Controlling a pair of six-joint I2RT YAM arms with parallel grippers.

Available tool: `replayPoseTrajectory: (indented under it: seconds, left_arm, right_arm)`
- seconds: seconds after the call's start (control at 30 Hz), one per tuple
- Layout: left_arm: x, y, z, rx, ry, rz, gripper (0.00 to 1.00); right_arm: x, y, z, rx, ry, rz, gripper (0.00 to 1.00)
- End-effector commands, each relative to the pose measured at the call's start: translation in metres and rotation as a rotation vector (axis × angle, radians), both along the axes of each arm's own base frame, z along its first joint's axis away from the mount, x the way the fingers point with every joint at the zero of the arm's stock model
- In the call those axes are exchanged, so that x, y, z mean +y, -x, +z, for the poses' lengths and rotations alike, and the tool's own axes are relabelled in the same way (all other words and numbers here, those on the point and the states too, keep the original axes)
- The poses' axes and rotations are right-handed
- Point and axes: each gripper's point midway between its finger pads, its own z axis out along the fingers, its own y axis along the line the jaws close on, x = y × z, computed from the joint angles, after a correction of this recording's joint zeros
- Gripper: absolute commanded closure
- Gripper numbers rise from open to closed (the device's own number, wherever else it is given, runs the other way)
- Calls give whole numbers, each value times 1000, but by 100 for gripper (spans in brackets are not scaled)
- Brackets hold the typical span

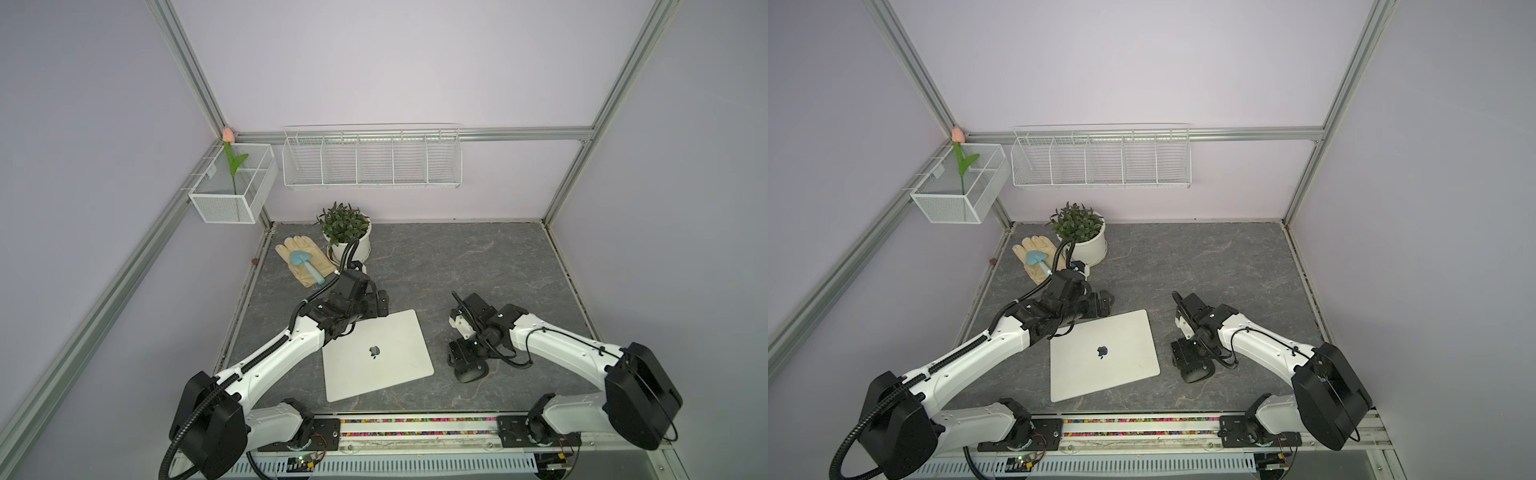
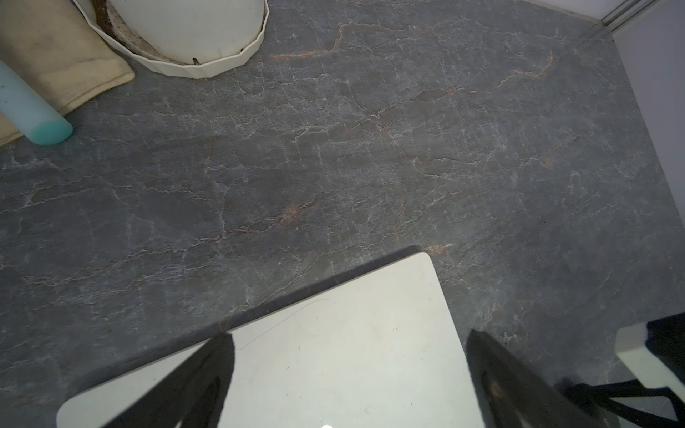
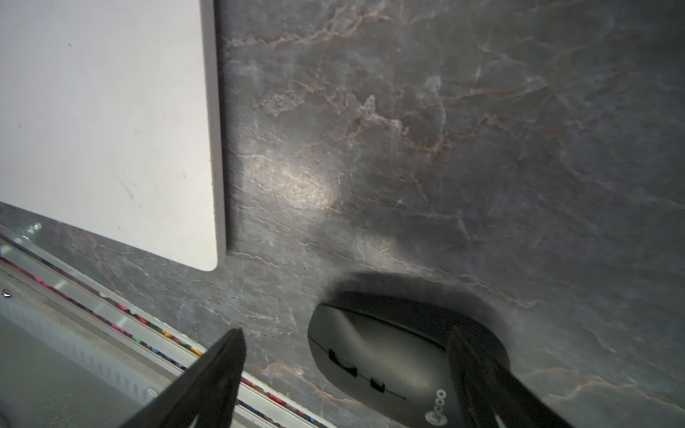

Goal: Insert the wireless mouse receiver into the laptop
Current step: Move the mouse to the center of the board.

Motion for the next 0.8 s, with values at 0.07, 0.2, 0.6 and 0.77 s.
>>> replayPoseTrajectory:
  seconds: [0.07, 0.2, 0.6, 0.77]
  left_arm:
    - [5, 2, 2, 6, 5, 33, 0]
    - [6, 5, 1, 10, 17, 39, 0]
    - [2, 5, -3, 24, 24, 22, 0]
    - [1, 5, -4, 28, 28, 23, 0]
  right_arm:
    - [-24, -4, -3, -39, 138, -39, 11]
    - [-38, -8, 2, -57, 189, -120, 12]
    - [-52, 43, 23, 69, 129, -246, 12]
    - [-60, 70, 22, 167, 164, -287, 10]
